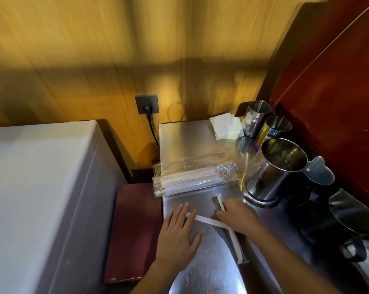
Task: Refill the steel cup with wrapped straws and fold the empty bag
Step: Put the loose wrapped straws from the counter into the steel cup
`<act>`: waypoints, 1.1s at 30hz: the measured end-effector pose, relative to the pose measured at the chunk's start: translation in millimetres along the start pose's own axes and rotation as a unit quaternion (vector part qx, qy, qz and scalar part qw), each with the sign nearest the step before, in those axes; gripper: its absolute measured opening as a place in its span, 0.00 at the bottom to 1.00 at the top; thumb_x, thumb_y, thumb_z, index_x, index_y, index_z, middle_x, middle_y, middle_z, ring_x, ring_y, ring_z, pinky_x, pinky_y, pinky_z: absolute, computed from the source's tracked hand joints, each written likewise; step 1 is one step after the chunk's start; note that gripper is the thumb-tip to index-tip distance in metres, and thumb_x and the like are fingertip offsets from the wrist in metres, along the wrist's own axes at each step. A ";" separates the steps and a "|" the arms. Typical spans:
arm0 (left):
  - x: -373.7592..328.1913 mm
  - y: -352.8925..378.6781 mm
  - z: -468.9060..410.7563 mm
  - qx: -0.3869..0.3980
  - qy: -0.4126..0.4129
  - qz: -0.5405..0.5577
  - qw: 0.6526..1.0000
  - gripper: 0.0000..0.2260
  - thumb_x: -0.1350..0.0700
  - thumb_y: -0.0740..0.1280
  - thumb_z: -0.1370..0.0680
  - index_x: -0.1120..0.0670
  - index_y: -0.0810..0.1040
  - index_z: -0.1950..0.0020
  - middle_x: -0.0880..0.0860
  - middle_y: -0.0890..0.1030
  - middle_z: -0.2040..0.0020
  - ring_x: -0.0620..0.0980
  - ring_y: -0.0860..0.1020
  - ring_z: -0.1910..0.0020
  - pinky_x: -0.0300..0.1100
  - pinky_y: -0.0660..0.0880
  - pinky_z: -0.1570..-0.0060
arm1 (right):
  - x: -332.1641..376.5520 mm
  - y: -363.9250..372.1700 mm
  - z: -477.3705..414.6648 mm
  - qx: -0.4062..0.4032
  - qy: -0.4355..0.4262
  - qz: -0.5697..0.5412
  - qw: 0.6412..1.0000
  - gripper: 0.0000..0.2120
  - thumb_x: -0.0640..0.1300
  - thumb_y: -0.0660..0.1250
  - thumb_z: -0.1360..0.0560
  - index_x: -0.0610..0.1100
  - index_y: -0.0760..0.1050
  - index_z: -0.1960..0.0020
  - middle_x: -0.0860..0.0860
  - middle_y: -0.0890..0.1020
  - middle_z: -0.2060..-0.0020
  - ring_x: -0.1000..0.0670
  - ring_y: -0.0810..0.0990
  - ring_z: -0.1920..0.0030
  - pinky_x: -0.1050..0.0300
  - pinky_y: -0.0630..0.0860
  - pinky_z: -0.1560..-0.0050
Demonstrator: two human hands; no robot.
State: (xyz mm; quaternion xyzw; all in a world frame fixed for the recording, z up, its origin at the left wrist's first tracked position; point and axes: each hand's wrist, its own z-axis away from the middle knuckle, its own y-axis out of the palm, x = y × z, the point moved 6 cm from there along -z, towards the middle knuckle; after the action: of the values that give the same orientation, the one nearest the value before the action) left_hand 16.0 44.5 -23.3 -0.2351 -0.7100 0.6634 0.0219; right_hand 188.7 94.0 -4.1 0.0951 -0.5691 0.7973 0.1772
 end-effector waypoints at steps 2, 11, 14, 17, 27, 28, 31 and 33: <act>-0.3 0.0 -0.5 0.003 -0.001 -0.001 1.000 0.22 0.42 0.59 0.25 0.51 0.74 0.36 0.54 0.77 0.35 0.52 0.73 0.34 0.48 0.59 0.34 | 2.7 -11.5 1.8 -0.007 -0.007 -0.019 1.000 0.07 0.49 0.62 0.31 0.46 0.69 0.62 0.47 0.77 0.63 0.46 0.74 0.62 0.56 0.67 0.64; -0.7 0.9 -1.5 0.012 -0.003 0.001 1.000 0.23 0.42 0.57 0.25 0.51 0.75 0.36 0.54 0.77 0.35 0.53 0.73 0.34 0.46 0.55 0.30 | 30.4 -118.9 28.6 -0.107 -0.066 -0.132 0.983 0.06 0.45 0.63 0.28 0.43 0.73 0.58 0.49 0.77 0.68 0.51 0.77 0.67 0.57 0.70 0.68; 0.6 -0.5 -1.4 0.022 -0.011 0.015 1.000 0.23 0.42 0.58 0.27 0.52 0.76 0.38 0.55 0.78 0.36 0.53 0.74 0.35 0.41 0.48 0.31 | 38.8 -164.3 49.3 -0.213 -0.116 -0.181 0.953 0.05 0.43 0.64 0.27 0.42 0.75 0.56 0.50 0.77 0.72 0.60 0.74 0.74 0.69 0.67 0.74; 0.6 -2.7 -1.8 0.023 -0.015 0.025 0.999 0.23 0.42 0.58 0.27 0.52 0.77 0.39 0.55 0.79 0.38 0.54 0.76 0.37 0.40 0.48 0.31 | 34.9 -203.8 68.9 -0.361 -0.128 -0.200 0.902 0.05 0.41 0.64 0.27 0.39 0.73 0.57 0.51 0.72 0.75 0.58 0.71 0.77 0.67 0.65 0.75; 1.3 -3.9 -0.8 0.043 -0.024 0.036 0.998 0.23 0.42 0.58 0.28 0.51 0.77 0.39 0.54 0.79 0.37 0.53 0.76 0.37 0.40 0.48 0.31 | -21.1 -203.3 35.2 -0.276 0.103 -0.030 0.955 0.09 0.48 0.62 0.26 0.42 0.71 0.55 0.40 0.80 0.57 0.36 0.78 0.55 0.45 0.74 0.52; 1.3 -4.4 -0.8 0.042 -0.024 0.038 0.998 0.23 0.42 0.58 0.27 0.51 0.77 0.39 0.54 0.79 0.37 0.53 0.76 0.37 0.40 0.48 0.31 | -23.2 -197.9 32.7 -0.232 0.116 -0.022 0.966 0.08 0.49 0.63 0.26 0.44 0.72 0.56 0.41 0.80 0.56 0.37 0.78 0.54 0.44 0.74 0.50; 1.3 -4.5 -1.1 0.041 -0.025 0.040 0.998 0.23 0.42 0.58 0.27 0.52 0.78 0.39 0.54 0.79 0.37 0.52 0.76 0.37 0.40 0.48 0.31 | -25.8 -191.0 31.1 -0.180 0.124 -0.010 0.976 0.09 0.51 0.64 0.26 0.46 0.72 0.58 0.44 0.80 0.58 0.39 0.77 0.55 0.39 0.73 0.46; 1.4 -4.3 -1.6 0.039 -0.024 0.040 0.998 0.23 0.42 0.58 0.27 0.52 0.78 0.39 0.54 0.79 0.37 0.53 0.76 0.37 0.40 0.48 0.31 | -20.1 -193.2 33.1 -0.216 0.098 -0.025 0.971 0.09 0.51 0.63 0.26 0.46 0.73 0.55 0.43 0.80 0.58 0.39 0.78 0.56 0.42 0.75 0.50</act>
State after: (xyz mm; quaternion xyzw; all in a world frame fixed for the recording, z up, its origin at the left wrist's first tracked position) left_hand 14.0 46.4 -19.4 -0.2464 -0.6742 0.6961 -0.0124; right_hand 281.1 115.3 168.6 -0.0096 -0.7053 0.6562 0.2682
